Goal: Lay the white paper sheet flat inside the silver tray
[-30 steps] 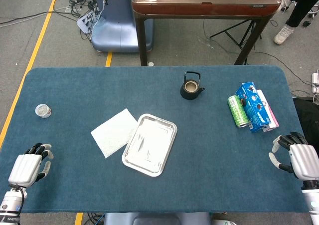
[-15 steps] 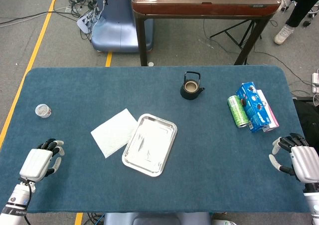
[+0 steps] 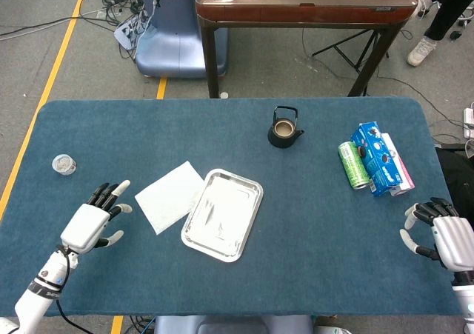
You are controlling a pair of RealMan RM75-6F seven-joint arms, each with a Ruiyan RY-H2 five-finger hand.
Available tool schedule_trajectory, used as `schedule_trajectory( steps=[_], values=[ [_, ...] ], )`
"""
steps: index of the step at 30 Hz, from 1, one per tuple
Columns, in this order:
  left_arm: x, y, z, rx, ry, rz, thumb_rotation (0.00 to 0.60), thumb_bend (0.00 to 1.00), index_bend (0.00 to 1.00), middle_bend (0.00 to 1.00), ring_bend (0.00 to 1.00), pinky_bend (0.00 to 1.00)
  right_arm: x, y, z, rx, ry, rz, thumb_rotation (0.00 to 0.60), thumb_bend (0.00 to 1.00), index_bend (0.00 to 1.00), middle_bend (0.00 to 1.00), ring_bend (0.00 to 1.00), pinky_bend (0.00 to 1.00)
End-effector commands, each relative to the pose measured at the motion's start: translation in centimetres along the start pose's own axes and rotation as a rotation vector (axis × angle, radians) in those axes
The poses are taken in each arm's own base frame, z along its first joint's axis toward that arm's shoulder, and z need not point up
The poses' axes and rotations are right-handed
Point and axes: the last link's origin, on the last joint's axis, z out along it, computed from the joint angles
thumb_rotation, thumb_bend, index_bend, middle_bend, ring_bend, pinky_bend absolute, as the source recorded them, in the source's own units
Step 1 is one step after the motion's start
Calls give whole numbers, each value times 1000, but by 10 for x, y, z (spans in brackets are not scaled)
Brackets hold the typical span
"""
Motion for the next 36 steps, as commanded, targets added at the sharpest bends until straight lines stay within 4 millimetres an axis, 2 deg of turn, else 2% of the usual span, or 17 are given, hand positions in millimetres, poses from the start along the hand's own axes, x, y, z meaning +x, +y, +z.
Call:
schedule_trajectory(
  steps=[1,9,18,27,36],
  values=[
    [-7,6,16,-54,-16,-9,600,226,326,0,0,0,1,0,0,1,1,3,600,332,573,427,298,156],
    [-25,4,44,-116,-26,47,600,131,316,0,0,0,8,4,-2,-4,23,25,600,332,573,427,298,156],
    [-37,6,67,-128,-32,66,600,113,352,0,0,8,12,7,-3,-6,34,41,600,332,573,427,298,156],
    [-45,6,70,-148,-33,167,600,113,408,0,0,45,14,8,-3,-4,35,48,600,332,573,427,298,156],
    [-49,-1,69,-178,-8,286,600,113,416,0,0,67,13,8,-3,0,23,52,600,332,573,427,298,156]
  ],
)
